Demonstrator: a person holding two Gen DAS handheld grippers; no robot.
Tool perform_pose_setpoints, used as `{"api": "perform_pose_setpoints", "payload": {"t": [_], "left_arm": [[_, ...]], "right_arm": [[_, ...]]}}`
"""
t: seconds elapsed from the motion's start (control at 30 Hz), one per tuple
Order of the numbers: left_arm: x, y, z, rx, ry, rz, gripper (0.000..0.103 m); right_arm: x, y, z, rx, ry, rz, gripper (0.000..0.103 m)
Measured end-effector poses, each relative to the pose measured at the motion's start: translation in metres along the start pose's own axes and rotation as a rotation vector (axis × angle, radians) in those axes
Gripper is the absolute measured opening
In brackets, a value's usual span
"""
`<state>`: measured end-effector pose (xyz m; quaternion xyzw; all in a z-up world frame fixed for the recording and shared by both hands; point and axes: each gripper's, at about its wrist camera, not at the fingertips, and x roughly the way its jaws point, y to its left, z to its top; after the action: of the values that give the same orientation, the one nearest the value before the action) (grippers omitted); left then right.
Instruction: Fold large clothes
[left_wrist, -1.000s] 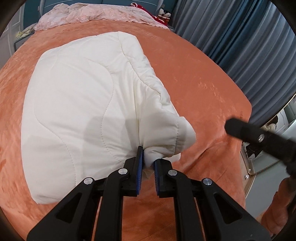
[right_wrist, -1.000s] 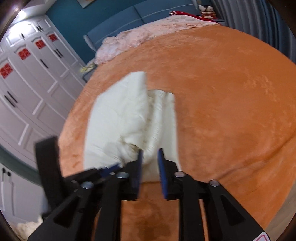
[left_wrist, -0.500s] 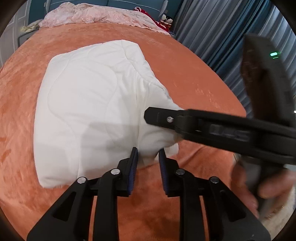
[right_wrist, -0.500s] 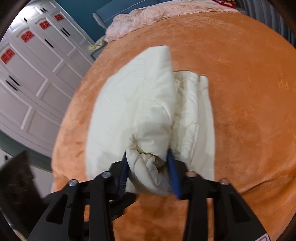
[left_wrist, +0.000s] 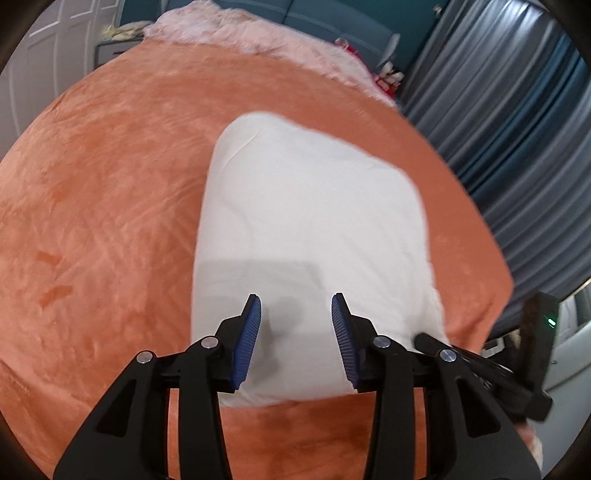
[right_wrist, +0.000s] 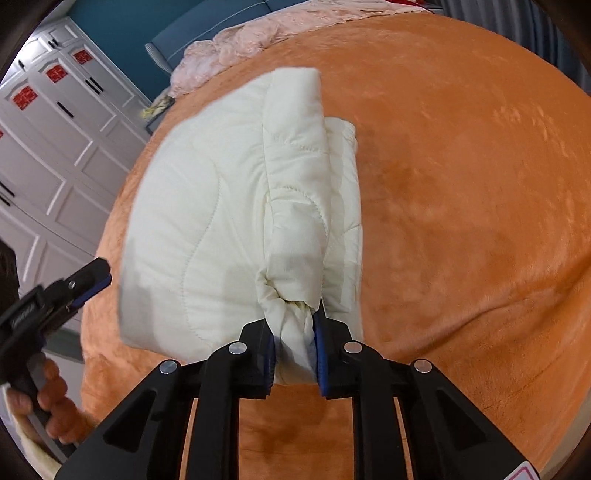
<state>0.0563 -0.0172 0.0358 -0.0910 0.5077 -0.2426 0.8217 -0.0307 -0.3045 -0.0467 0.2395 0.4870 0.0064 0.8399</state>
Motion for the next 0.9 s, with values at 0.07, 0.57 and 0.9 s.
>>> {"api": "perform_pose_setpoints", "payload": {"t": [0.07,0.57,0.9], "left_arm": [[0.009,-0.001,-0.003,0.008,0.017,0.027,0.038],[0.044,-0.028,-0.019,0.167,0.036,0.189,0.072],[0.056,-0.033,-0.025,0.192,0.036,0.219,0.082]], "right_arm": [[0.006,0.0,-0.003,-0.012,0.004,-0.023,0.015],[0.041,0.018,-0.011,-0.06,0.013,-0.108,0.019],[0.047,0.009,-0.005,-0.041,0.025,-0.079,0.021]]}}
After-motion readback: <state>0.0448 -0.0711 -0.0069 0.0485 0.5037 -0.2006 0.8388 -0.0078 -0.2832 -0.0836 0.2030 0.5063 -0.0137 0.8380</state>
